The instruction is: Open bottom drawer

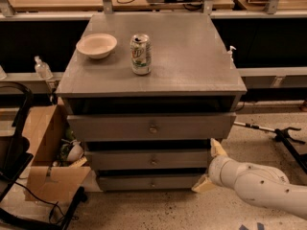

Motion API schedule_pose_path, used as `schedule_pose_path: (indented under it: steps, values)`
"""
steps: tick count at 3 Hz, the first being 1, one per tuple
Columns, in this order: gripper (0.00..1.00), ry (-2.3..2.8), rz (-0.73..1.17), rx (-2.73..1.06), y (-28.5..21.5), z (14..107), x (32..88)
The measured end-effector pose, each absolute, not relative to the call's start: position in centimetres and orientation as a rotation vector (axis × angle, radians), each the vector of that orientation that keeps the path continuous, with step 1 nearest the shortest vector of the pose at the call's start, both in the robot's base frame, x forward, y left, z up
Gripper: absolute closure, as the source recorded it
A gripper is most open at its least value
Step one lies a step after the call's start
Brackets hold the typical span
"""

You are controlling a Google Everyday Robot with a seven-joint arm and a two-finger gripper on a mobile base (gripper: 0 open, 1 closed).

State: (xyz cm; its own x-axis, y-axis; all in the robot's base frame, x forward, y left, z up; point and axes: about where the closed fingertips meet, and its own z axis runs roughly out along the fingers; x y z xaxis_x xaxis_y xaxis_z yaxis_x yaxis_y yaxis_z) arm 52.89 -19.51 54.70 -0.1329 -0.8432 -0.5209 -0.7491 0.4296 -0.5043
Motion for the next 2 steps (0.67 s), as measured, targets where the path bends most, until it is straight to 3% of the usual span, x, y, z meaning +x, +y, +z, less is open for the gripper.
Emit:
schedule_pose_path:
  steps: [2]
  values:
    - [0.00,1.904,-0.186,-1.403,-19.49,53.76,52.91]
